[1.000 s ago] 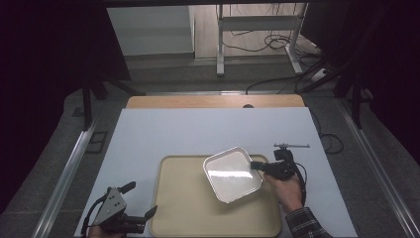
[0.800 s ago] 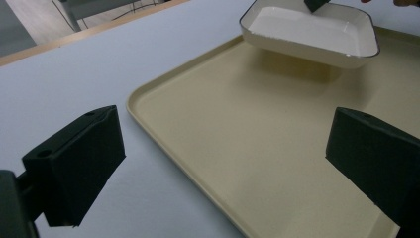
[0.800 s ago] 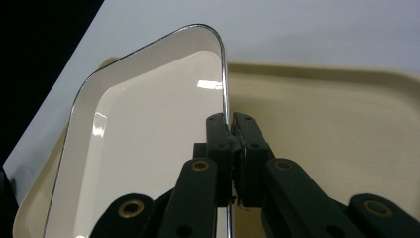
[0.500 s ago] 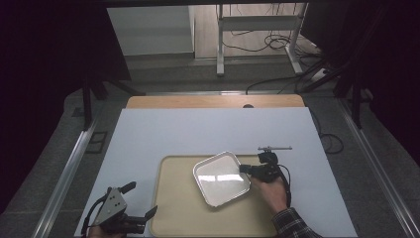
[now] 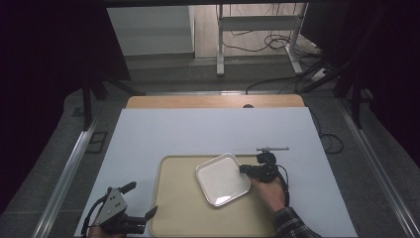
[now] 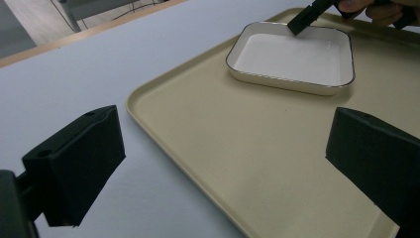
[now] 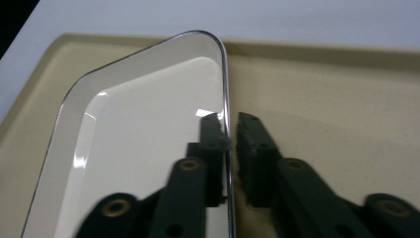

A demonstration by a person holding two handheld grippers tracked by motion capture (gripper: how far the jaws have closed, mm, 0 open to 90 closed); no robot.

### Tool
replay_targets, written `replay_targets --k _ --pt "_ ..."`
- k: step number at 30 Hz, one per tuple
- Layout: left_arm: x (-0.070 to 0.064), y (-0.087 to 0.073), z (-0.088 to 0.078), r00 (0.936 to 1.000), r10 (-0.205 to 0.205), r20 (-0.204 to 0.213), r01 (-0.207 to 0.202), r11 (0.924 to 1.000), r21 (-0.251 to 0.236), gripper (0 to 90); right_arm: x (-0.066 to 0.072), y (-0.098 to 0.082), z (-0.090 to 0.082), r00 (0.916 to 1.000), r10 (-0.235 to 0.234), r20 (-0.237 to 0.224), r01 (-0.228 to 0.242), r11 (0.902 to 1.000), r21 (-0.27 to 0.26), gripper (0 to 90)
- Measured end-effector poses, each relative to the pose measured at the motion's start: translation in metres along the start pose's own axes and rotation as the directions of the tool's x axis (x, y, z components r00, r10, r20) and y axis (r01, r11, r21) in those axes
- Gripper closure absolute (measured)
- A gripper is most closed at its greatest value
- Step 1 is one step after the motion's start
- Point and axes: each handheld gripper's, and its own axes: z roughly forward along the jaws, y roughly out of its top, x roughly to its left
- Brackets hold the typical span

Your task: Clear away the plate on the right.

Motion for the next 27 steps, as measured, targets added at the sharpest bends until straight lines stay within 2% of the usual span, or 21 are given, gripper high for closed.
replay_targets --k 1,3,4,6,8,10,15,20,23,27 --pt "0.000 0.000 0.000 1.0000 0.002 0.000 -0.002 1.0000 0.000 1.3 0.000 0.001 -0.003 0.9995 -0.027 -0.014 0.027 0.9996 -0.007 66.1" --pt "0.000 0.000 0.000 1.0000 0.002 0.000 -0.002 1.0000 0.000 1.3 0.000 0.002 -0.004 0.9992 -0.036 -0.018 0.036 0.9993 -0.007 63.6" --pt "0.000 0.000 0.000 1.0000 0.002 0.000 -0.002 1.0000 -0.001 1.3 0.000 0.002 -0.007 0.9980 -0.061 -0.017 0.061 0.9980 -0.017 59.4" --pt "0.000 0.000 0.000 1.0000 0.001 0.000 -0.001 1.0000 -0.003 1.2 0.001 0.002 -0.009 0.9976 -0.067 -0.016 0.067 0.9976 -0.020 57.6" --pt "0.000 0.000 0.000 1.0000 -0.001 0.001 0.001 1.0000 -0.004 1.2 0.002 0.003 -0.014 0.9938 -0.109 -0.023 0.108 0.9936 -0.032 52.1" --pt "0.000 0.000 0.000 1.0000 0.000 0.001 0.000 1.0000 -0.004 1.2 0.002 0.003 -0.015 0.9926 -0.118 -0.026 0.117 0.9924 -0.037 50.5" --pt "0.000 0.000 0.000 1.0000 0.003 0.001 -0.003 1.0000 -0.003 1.2 0.011 0.002 -0.025 0.9816 -0.188 -0.030 0.186 0.9806 -0.062 39.9" --pt "-0.001 0.000 0.000 1.0000 0.007 0.001 -0.007 1.0000 -0.001 1.2 0.020 -0.001 -0.031 0.9680 -0.243 -0.061 0.239 0.9687 -0.066 34.6" --pt "-0.001 0.000 0.000 1.0000 0.008 0.001 -0.008 1.0000 -0.001 1.2 0.024 -0.002 -0.032 0.9679 -0.242 -0.070 0.237 0.9694 -0.063 34.3" --pt "-0.001 0.000 0.000 1.0000 0.008 0.001 -0.008 1.0000 0.000 1.2 0.032 -0.006 -0.033 0.9610 -0.262 -0.089 0.259 0.9649 -0.047 36.9"
